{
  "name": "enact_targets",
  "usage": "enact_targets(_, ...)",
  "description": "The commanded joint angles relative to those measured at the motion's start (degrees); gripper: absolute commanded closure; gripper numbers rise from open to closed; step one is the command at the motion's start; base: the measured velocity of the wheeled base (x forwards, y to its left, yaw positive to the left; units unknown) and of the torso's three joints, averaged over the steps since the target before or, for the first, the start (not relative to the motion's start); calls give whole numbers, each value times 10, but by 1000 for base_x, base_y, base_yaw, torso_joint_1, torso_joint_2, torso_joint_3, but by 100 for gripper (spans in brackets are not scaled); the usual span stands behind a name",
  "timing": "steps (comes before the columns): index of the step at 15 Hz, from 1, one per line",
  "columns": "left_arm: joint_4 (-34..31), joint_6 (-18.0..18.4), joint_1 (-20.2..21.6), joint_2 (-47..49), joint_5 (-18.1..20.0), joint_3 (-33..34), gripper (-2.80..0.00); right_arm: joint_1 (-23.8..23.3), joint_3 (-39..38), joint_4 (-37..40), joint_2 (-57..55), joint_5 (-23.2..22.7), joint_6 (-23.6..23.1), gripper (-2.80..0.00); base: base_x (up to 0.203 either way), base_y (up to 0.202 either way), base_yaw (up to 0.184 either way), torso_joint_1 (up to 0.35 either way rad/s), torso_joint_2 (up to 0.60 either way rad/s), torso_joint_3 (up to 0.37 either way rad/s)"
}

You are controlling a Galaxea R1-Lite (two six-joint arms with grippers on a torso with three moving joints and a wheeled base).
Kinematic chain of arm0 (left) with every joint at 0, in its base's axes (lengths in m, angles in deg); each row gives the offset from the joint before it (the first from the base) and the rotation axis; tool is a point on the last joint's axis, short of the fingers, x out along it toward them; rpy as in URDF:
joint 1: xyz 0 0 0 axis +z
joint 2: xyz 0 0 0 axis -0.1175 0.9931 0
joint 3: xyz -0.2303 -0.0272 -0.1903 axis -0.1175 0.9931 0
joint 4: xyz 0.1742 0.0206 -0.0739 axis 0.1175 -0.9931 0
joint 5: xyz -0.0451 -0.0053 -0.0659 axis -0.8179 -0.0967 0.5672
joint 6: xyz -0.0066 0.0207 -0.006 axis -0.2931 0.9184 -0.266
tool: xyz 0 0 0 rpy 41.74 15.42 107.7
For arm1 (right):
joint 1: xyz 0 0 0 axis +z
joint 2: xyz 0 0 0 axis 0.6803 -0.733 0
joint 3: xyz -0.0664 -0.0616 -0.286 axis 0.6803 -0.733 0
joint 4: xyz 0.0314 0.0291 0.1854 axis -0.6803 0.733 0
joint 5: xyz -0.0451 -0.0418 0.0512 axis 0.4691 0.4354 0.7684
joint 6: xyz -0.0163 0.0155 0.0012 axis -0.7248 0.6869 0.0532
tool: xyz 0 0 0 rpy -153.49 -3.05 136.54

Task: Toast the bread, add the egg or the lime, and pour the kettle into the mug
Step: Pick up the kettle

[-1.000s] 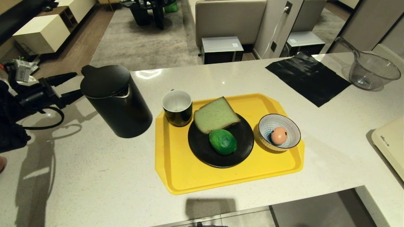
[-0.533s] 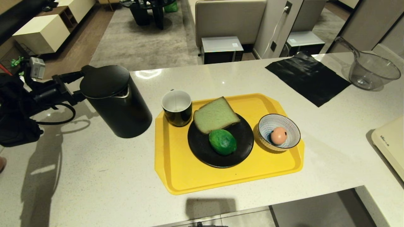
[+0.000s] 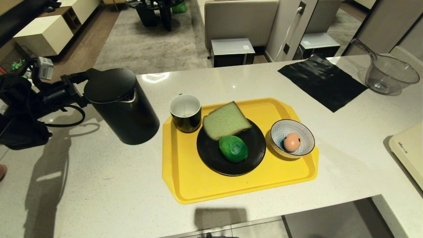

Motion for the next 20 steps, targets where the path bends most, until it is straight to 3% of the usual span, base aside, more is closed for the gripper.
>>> enact_targets(1,-9,-1,-4,5,-8,-13,-280,0,-16,0,-1,0,0,0,0,0,0,0,0,0)
enact_targets(7,-64,-1,-16,7,-21,-25,-280,0,-16,0,0,0,0,0,0,0,0,0,0,0)
enact_targets(17,-69,1,-29,7,-19,-37,-280,0,-16,0,-1,0,0,0,0,0,0,0,0,0)
enact_targets(18,-68,4,-29,8,-19,-37,-202,0,-16,0,0,0,0,0,0,0,0,0,0,0)
enact_targets(19,-68,3,-29,7,-16,-35,0,0,-16,0,0,0,0,0,0,0,0,0,0,0)
enact_targets(20,-68,0,-29,7,-16,-34,0,0,-16,0,0,0,0,0,0,0,0,0,0,0)
